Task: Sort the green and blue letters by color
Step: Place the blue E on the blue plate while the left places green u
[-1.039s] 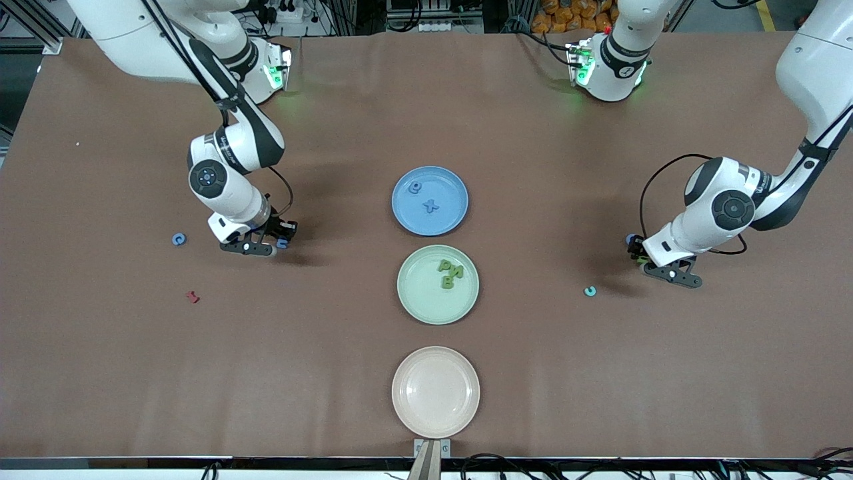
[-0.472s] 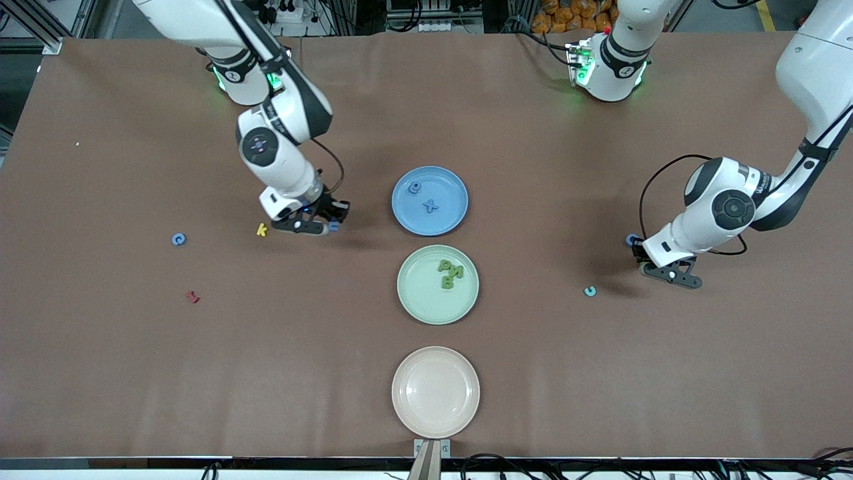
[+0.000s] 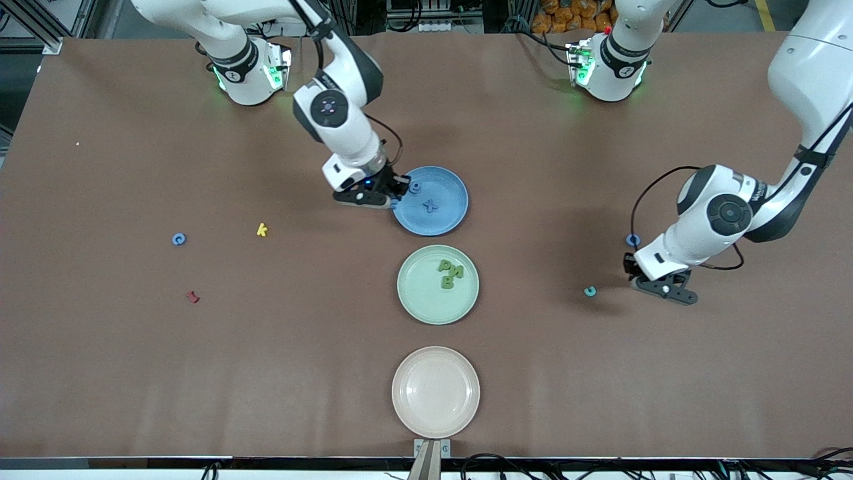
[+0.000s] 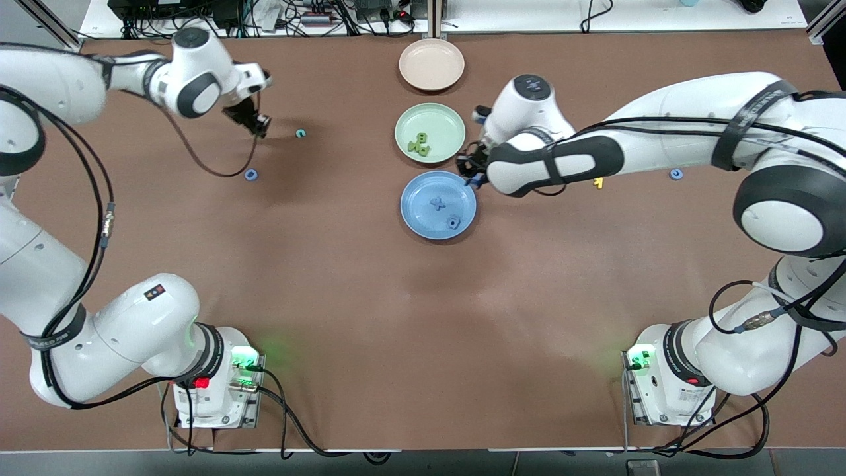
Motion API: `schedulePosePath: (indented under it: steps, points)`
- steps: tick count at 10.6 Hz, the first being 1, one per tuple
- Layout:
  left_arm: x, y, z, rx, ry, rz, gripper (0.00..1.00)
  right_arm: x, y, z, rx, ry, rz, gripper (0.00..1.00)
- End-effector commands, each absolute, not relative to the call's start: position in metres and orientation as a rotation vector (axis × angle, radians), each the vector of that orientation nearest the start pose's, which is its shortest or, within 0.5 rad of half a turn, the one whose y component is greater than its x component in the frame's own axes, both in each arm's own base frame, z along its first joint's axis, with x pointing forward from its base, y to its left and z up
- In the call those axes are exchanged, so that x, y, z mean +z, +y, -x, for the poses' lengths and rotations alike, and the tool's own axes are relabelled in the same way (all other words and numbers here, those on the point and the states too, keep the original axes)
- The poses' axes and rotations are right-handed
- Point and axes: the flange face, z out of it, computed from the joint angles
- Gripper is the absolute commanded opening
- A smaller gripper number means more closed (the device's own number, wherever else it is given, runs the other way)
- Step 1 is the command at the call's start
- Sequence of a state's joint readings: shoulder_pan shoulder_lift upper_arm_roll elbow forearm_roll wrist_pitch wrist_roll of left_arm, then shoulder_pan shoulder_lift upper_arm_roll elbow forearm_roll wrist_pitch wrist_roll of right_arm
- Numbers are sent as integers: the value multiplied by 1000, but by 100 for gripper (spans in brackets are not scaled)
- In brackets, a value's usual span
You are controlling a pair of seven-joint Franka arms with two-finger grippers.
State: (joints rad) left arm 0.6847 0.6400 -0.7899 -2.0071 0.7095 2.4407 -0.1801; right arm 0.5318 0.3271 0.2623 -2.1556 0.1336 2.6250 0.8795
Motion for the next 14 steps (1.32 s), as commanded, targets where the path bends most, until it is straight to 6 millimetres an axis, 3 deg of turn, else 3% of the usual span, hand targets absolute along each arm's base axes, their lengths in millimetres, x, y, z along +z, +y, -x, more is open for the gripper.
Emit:
schedulePosePath:
  steps: [1,2,3,4,7,10,11,12,13,14]
  points:
    - [255,-146,-623,-160,592,3171,6,240,478,-409,97,377,2873,23]
    - [265,-188,-624,-150,586,3228,6,235,488,-406,106,382,2871,26]
    - [272,-217,-626,-107,521,3280,6,231,489,-405,116,386,2875,80]
    - [278,-243,-627,-87,479,3282,6,229,487,-403,136,387,2891,100]
    - [285,-332,-608,-38,308,3313,6,240,472,-405,204,404,2948,100]
    - [272,-400,-593,7,71,3344,6,270,416,-443,241,527,2976,100]
    - [263,-424,-587,9,-2,3338,6,277,394,-459,216,566,2971,100]
    - [251,-444,-581,12,-82,3327,7,275,358,-477,193,579,2992,100]
    - [244,-457,-574,5,-113,3307,8,273,319,-487,174,540,3025,100]
    - [234,-461,-570,11,-113,3296,16,272,278,-504,167,526,3031,100]
